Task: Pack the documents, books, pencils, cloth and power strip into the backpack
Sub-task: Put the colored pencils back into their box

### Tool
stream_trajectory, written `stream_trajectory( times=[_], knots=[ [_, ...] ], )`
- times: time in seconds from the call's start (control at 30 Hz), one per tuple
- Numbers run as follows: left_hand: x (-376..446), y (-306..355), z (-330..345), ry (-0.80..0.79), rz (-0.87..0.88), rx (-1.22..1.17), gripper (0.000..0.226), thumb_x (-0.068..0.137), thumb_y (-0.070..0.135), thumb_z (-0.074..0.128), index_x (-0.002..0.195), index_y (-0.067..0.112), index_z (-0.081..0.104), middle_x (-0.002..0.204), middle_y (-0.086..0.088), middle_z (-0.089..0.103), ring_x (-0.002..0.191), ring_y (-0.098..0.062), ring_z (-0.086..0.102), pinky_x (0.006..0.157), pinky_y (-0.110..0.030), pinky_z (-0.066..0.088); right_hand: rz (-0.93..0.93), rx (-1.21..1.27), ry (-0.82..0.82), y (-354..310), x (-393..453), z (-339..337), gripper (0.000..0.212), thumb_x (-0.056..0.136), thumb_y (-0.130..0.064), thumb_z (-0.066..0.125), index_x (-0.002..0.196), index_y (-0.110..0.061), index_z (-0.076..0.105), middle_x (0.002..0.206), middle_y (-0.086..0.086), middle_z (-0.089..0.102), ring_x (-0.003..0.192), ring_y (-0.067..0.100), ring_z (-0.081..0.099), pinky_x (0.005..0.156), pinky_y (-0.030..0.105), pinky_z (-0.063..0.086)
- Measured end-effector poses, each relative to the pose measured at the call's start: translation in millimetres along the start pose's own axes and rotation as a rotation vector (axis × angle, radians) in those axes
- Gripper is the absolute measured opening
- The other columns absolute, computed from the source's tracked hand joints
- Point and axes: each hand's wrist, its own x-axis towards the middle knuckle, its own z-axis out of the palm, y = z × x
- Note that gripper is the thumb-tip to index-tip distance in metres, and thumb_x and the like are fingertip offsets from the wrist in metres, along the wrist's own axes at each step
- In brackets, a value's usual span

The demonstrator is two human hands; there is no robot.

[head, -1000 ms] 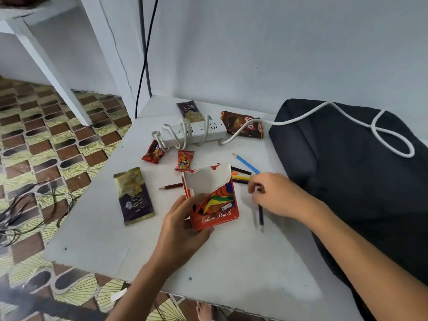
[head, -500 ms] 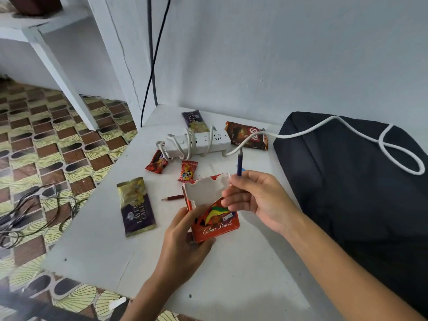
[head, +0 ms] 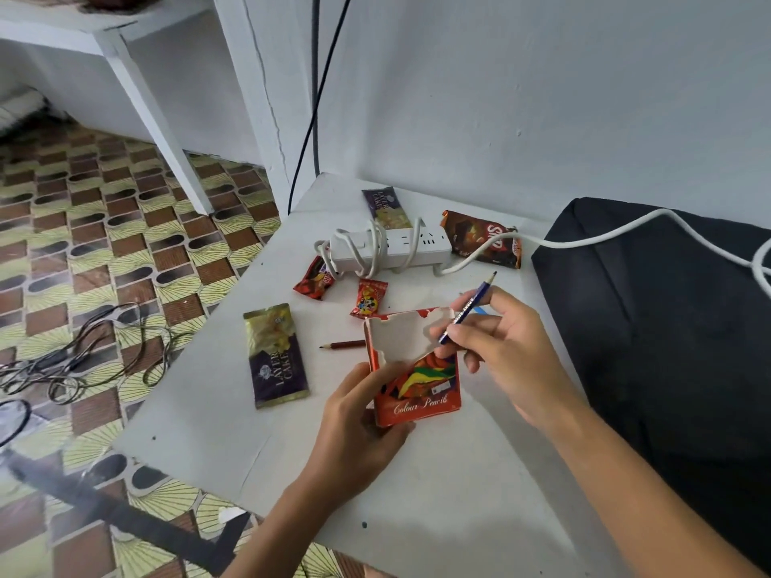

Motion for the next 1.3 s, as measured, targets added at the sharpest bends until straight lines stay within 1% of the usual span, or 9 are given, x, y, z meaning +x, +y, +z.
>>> stream_trajectory(
  times=[0.17, 0.27, 0.37, 0.47, 0.6, 0.8, 1.03, 1.2, 1.3],
  knots=[
    [-1, -1, 0, -0.001, 0.058, 0.028, 0.054, 0.081, 0.024, 0.071, 0.130, 0.037, 0.052, 0.119, 0.011, 0.052, 0.106, -0.009, 0.061, 0.072, -0.027, 0.059, -0.060, -0.094, 0.035, -1, 0, 8, 0.017, 0.096, -0.025, 0.052, 0.092, -0.018, 0.067, 0.072, -0.013, 0.065, 0.071, 0.003, 0.063, 0.053, 0.010, 0.044],
    [-1, -1, -1, -0.003, 0.074, 0.042, 0.055, 0.082, 0.024, 0.071, 0.131, 0.036, 0.050, 0.119, 0.010, 0.052, 0.107, -0.008, 0.060, 0.072, -0.025, 0.059, -0.189, -0.178, 0.073, -1, 1, 10, 0.012, 0.095, -0.021, 0.054, 0.094, -0.028, 0.064, 0.076, -0.011, 0.068, 0.077, 0.001, 0.065, 0.060, 0.011, 0.049],
    [0, -1, -1, -0.012, 0.074, 0.052, 0.055, 0.083, 0.025, 0.070, 0.133, 0.036, 0.049, 0.120, 0.010, 0.051, 0.109, -0.006, 0.059, 0.074, -0.023, 0.059, -0.287, -0.323, 0.120, 2, 3, 10, 0.009, 0.092, -0.018, 0.059, 0.098, -0.024, 0.057, 0.081, -0.011, 0.071, 0.082, 0.003, 0.068, 0.069, 0.016, 0.055],
    [0, -1, -1, -0.015, 0.080, 0.046, 0.055, 0.083, 0.025, 0.069, 0.133, 0.036, 0.049, 0.121, 0.008, 0.051, 0.111, -0.007, 0.058, 0.074, -0.023, 0.059, -0.354, -0.444, 0.148, 4, 5, 11, 0.029, 0.090, -0.018, 0.063, 0.113, -0.025, 0.047, 0.077, -0.022, 0.065, 0.081, -0.006, 0.065, 0.067, 0.005, 0.048],
    [-1, -2, -1, -0.020, 0.076, 0.044, 0.057, 0.083, 0.024, 0.069, 0.134, 0.037, 0.046, 0.120, 0.008, 0.050, 0.114, -0.010, 0.056, 0.074, -0.021, 0.058, -0.439, -0.506, 0.128, 7, 7, 12, 0.059, 0.090, -0.015, 0.062, 0.142, -0.021, 0.036, 0.077, -0.011, 0.068, 0.082, -0.001, 0.064, 0.062, 0.002, 0.043],
    [-1, -2, -1, -0.016, 0.082, 0.039, 0.059, 0.082, 0.020, 0.071, 0.133, 0.038, 0.047, 0.117, 0.007, 0.051, 0.113, -0.008, 0.056, 0.074, -0.020, 0.058, -0.370, -0.441, 0.118, 2, 8, 7, 0.019, 0.094, -0.017, 0.055, 0.111, -0.024, 0.050, 0.084, -0.007, 0.070, 0.077, 0.006, 0.067, 0.062, 0.009, 0.050],
    [15, 11, -15, 0.067, 0.249, 0.217, 0.057, 0.080, 0.017, 0.070, 0.130, 0.031, 0.048, 0.120, 0.015, 0.051, 0.111, 0.009, 0.050, 0.076, -0.003, 0.045, -0.347, -0.475, 0.088, -16, 14, -2, 0.011, 0.088, -0.014, 0.065, 0.096, -0.020, 0.060, 0.104, -0.005, 0.060, 0.096, 0.002, 0.057, 0.065, 0.003, 0.045],
    [37, 16, -31, 0.102, 0.381, 0.350, 0.060, 0.078, 0.006, 0.073, 0.131, 0.020, 0.048, 0.119, -0.006, 0.059, 0.110, -0.002, 0.051, 0.081, -0.002, 0.045, -0.342, -0.348, 0.055, -39, 22, 0, 0.011, 0.088, -0.009, 0.065, 0.090, -0.019, 0.060, 0.087, -0.006, 0.062, 0.086, 0.019, 0.067, 0.071, 0.036, 0.060],
    [51, 23, -42, 0.157, 0.475, 0.429, 0.063, 0.075, -0.002, 0.072, 0.129, 0.016, 0.046, 0.121, -0.008, 0.055, 0.113, -0.006, 0.049, 0.086, 0.002, 0.039, -0.353, -0.280, 0.028, -58, 27, 0, 0.010, 0.086, -0.004, 0.066, 0.086, -0.013, 0.061, 0.082, 0.001, 0.063, 0.074, 0.018, 0.068, 0.070, 0.043, 0.060]
  ],
)
